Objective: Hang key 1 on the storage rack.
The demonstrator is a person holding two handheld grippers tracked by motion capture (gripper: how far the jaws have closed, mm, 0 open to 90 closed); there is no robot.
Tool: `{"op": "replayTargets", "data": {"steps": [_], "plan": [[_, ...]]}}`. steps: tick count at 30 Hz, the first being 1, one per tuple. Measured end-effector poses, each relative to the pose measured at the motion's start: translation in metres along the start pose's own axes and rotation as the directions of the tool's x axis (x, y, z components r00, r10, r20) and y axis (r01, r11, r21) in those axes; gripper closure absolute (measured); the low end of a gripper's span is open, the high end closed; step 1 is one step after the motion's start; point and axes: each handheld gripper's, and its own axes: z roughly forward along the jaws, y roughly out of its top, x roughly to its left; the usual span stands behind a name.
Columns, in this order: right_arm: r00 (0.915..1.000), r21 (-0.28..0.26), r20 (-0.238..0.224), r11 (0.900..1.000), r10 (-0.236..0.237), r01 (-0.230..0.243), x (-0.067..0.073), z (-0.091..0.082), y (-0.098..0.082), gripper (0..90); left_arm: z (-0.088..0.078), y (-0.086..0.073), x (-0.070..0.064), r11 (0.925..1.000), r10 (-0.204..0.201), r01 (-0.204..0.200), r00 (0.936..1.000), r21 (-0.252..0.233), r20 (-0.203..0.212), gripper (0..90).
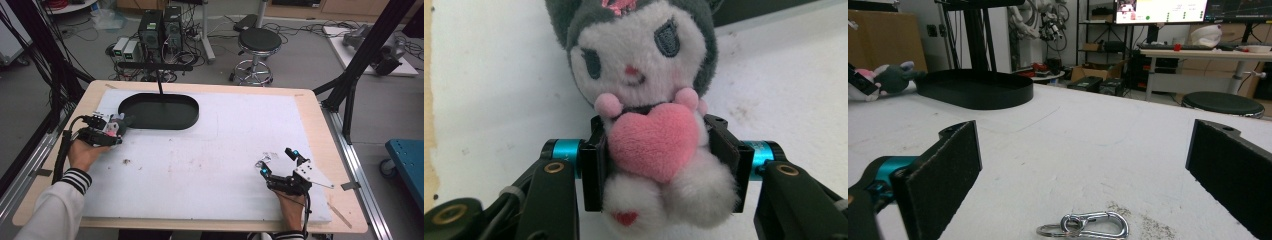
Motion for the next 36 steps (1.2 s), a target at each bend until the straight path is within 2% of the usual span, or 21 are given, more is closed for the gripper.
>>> {"op": "replayTargets", "data": {"steps": [7,9,10,13,20,21,22,28,36], "plan": [[1.0000,0.001,0.002,1.000,0.003,-0.003,0.000,0.000,0.000,0.5,-0.015,0.001,0.003,0.9957,0.005,-0.002,0.9996,-0.092,0.029,50.6],[1.0000,-0.006,0.002,1.000,-0.009,0.009,-0.001,0.000,0.000,0.5,-0.020,0.001,0.004,0.9926,0.009,-0.004,0.9992,-0.122,0.038,50.6],[1.0000,0.000,0.001,1.000,0.001,-0.001,0.000,0.000,0.000,0.6,-0.023,0.001,0.005,0.9900,0.004,0.002,0.9990,-0.141,0.044,50.6],[1.0000,0.000,0.001,1.000,0.001,-0.001,0.000,0.000,0.000,0.6,-0.032,0.001,0.007,0.9797,-0.006,0.017,0.9983,-0.200,0.057,50.6],[1.0000,0.001,0.004,1.000,0.005,-0.005,0.000,0.000,0.000,0.6,-0.052,0.006,0.011,0.9638,-0.004,0.029,0.9957,-0.265,0.093,50.6],[1.0000,-0.006,0.005,1.000,-0.008,0.008,-0.001,0.000,0.000,0.5,-0.055,0.007,0.012,0.9609,-0.006,0.033,0.9949,-0.275,0.100,50.7],[1.0000,0.002,0.004,1.000,0.005,-0.005,0.000,0.000,0.000,0.5,-0.057,0.009,0.012,0.9594,0.000,0.028,0.9950,-0.281,0.100,50.6],[1.0000,-0.001,0.006,1.000,0.000,0.000,0.000,0.000,0.000,0.5,-0.070,0.018,0.010,0.9479,0.019,0.012,0.9955,-0.318,0.093,50.6],[1.0000,-0.004,0.007,1.000,-0.005,0.005,0.000,0.000,0.000,0.5,-0.080,0.032,0.005,0.9398,0.038,-0.006,0.9956,-0.342,0.086,50.6]]}}
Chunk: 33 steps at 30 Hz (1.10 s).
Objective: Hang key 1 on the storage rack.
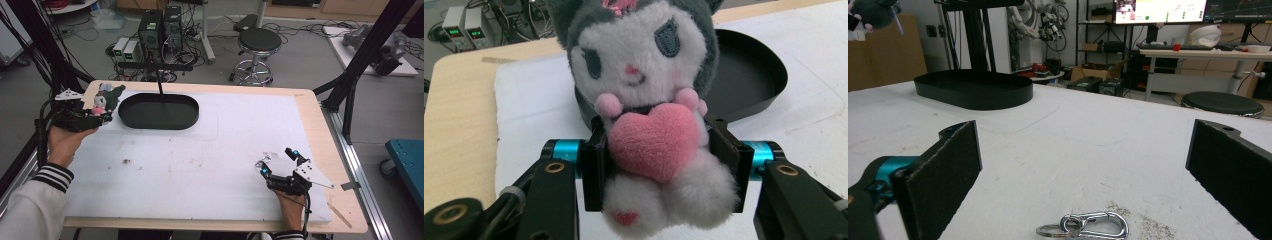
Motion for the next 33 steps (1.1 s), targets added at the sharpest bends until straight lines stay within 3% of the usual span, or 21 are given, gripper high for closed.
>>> {"op": "replayTargets", "data": {"steps": [16,24,33], "plan": [[1.0000,0.001,-0.003,1.000,0.004,-0.004,0.000,0.000,0.000,0.6,-0.005,0.031,-0.005,0.9994,0.032,-0.032,0.9995,-0.012,-0.007,50.6],[1.0000,-0.006,-0.002,1.000,0.004,-0.004,0.000,-0.001,0.000,0.6,-0.010,0.054,-0.005,0.9985,0.047,-0.047,0.9988,-0.029,-0.011,50.6],[0.9999,-0.001,-0.002,1.000,0.015,-0.015,0.000,-0.001,0.000,0.5,0.001,0.072,-0.005,0.9981,0.060,-0.060,0.9981,-0.012,-0.013,50.6]]}}
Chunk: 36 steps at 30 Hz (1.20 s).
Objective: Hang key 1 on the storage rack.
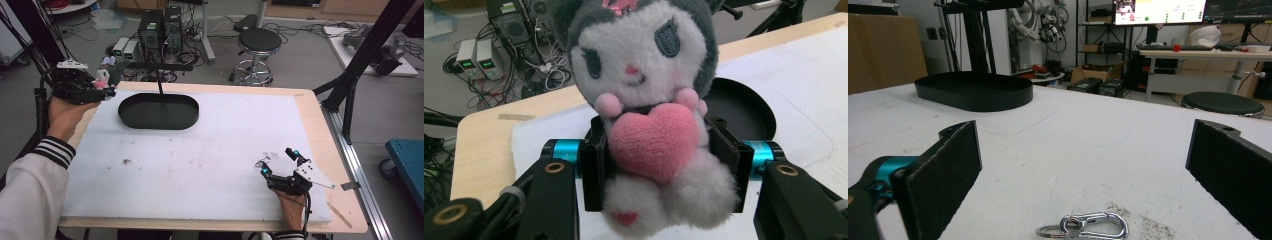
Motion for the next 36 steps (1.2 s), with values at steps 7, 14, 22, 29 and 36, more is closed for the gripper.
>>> {"op": "replayTargets", "data": {"steps": [7,14,22,29,36], "plan": [[1.0000,-0.002,-0.002,1.000,-0.006,0.006,0.000,0.000,0.000,0.5,0.011,0.006,0.004,0.9998,0.003,-0.003,1.0000,0.020,0.001,50.6],[1.0000,-0.001,0.000,1.000,-0.008,0.008,0.000,0.000,0.000,0.5,0.020,0.008,0.011,0.9995,-0.013,0.013,0.9999,0.029,-0.003,50.6],[1.0000,0.000,0.002,1.000,-0.009,0.009,0.000,0.000,0.000,0.6,0.028,0.007,0.022,0.9986,-0.039,0.039,0.9992,0.035,-0.008,50.6],[0.9999,-0.002,0.001,1.000,-0.012,0.012,0.000,0.000,0.000,0.5,0.028,0.011,0.019,0.9993,-0.020,0.020,0.9998,0.033,-0.002,50.6],[1.0000,0.000,0.000,1.000,-0.009,0.009,0.001,0.000,0.000,0.6,0.031,0.021,0.020,0.9994,-0.008,0.008,1.0000,0.035,-0.004,50.6]]}}
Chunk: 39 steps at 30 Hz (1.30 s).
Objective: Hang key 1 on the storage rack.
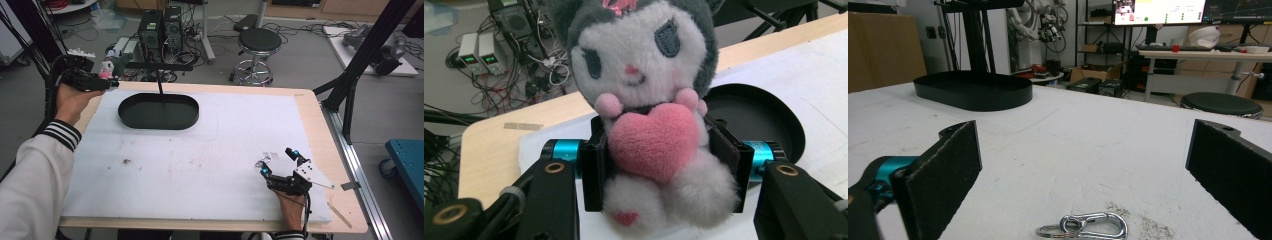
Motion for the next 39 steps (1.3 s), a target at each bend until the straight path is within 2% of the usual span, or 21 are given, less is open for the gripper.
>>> {"op": "replayTargets", "data": {"steps": [3,12,24,30,39], "plan": [[1.0000,0.000,-0.001,1.000,0.001,-0.001,0.000,0.000,0.000,0.5,0.004,-0.002,0.000,0.9997,0.005,-0.005,0.9999,0.025,-0.010,50.6],[1.0000,0.000,-0.001,1.000,-0.001,0.001,0.000,0.000,0.000,0.5,0.009,-0.002,-0.005,0.9991,0.027,-0.026,0.9996,0.034,-0.003,50.5],[1.0000,0.000,-0.001,1.000,-0.001,0.001,0.000,0.000,0.000,0.6,0.016,-0.002,0.007,0.9996,-0.015,0.015,0.9999,0.024,-0.004,50.6],[1.0000,-0.001,-0.002,1.000,-0.003,0.003,-0.001,0.000,0.000,0.5,0.020,-0.004,0.014,0.9996,-0.022,0.023,0.9997,0.016,-0.010,50.5],[1.0000,0.001,0.002,1.000,-0.001,0.001,0.000,0.000,0.000,0.5,0.024,-0.008,0.022,0.9984,0.004,0.000,0.9978,0.057,-0.067,50.4]]}}
